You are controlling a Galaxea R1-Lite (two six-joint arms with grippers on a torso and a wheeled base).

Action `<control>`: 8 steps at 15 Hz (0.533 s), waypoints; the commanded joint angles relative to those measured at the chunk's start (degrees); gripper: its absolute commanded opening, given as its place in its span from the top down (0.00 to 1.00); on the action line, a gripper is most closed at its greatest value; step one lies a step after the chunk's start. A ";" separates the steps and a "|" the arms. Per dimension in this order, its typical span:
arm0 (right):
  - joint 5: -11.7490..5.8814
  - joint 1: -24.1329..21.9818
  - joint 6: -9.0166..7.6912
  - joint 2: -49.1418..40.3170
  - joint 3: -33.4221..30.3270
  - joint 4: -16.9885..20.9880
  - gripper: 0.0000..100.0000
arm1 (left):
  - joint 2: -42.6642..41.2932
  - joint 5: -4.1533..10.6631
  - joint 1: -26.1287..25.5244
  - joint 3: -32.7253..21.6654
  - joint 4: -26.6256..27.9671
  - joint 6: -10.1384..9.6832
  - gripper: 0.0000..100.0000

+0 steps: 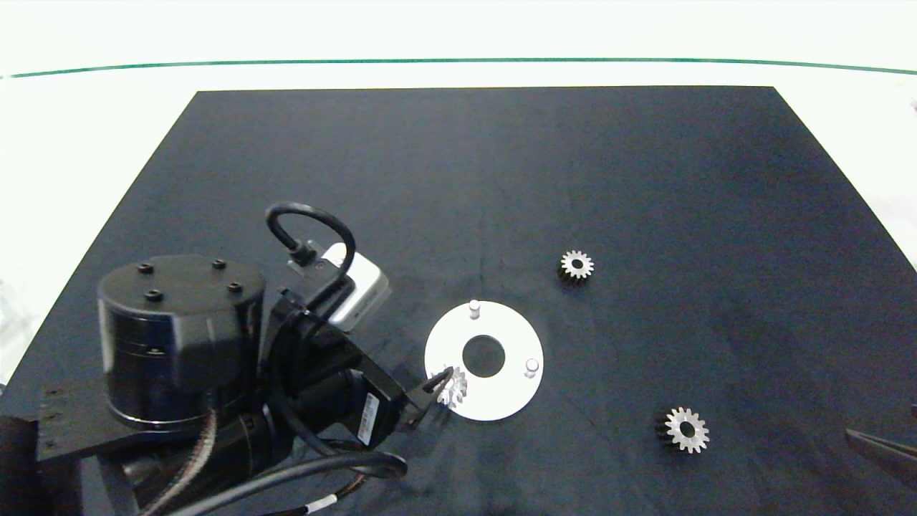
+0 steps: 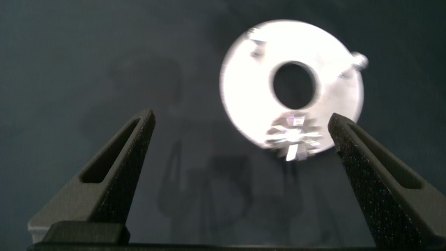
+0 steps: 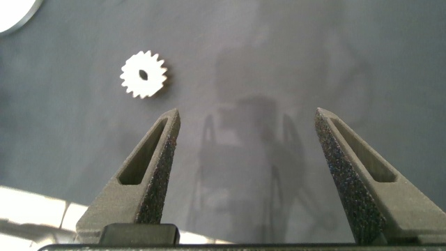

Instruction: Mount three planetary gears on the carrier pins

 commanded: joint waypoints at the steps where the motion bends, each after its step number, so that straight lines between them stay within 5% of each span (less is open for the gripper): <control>1: 0.04 4.52 -0.19 3.03 0.56 0.19 0.24 | -9.82 0.08 2.91 0.20 4.83 -0.46 0.00; 4: -0.13 8.03 -0.19 6.81 0.56 -0.07 0.24 | -17.73 0.08 2.99 -0.15 14.24 -3.01 0.00; 7: -0.40 8.21 -0.81 11.03 0.47 -0.42 0.24 | -21.59 -0.01 4.22 -0.24 15.99 -3.54 0.00; 8: -0.40 8.12 -2.30 12.08 0.47 -1.04 0.24 | -22.03 -0.01 4.49 -0.59 15.55 -4.42 0.00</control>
